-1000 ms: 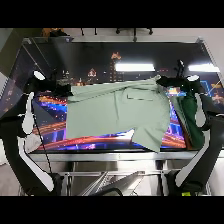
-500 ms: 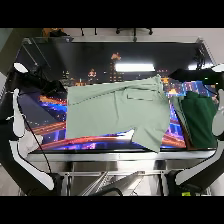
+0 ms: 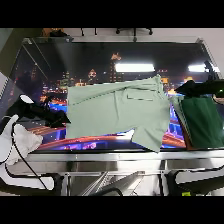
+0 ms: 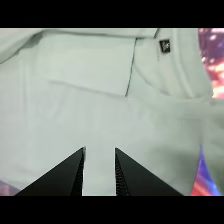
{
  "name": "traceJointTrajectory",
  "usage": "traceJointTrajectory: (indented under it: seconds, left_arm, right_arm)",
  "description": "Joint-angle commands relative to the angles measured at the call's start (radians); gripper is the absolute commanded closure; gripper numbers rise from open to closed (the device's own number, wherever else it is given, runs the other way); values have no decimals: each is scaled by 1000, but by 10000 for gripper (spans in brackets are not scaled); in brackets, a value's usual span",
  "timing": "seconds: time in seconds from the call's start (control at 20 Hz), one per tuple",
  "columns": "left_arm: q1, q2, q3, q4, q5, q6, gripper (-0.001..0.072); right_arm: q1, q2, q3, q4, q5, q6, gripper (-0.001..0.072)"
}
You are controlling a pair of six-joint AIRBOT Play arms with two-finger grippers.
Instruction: Fold the shirts.
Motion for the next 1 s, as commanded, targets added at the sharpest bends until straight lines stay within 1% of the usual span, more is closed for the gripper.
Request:
traceJointTrajectory:
  seconds: [0.0, 0.35, 0.55, 0.65, 0.75, 0.95]
  left_arm:
    - [2, 69, -152, 0, 70, 27, 227]
    - [10, 74, -159, 2, 52, 34, 227]
    - [91, 74, -57, 0, -38, 31, 228]
    - [123, 74, -43, 0, -72, 26, 228]
    - [137, 74, -56, -1, -67, 27, 228]
    - [138, 74, -113, 0, 1, 31, 228]
  right_arm:
    - [-6, 61, -48, -1, 13, 0, 485]
    - [-6, 81, -48, -1, 17, -2, 485]
    - [-6, 81, -48, -1, 18, -2, 485]
    - [-6, 81, -48, -1, 17, -3, 485]
    - [-6, 80, -48, -1, 17, -3, 485]
    - [-6, 81, -48, 0, 17, -3, 485]
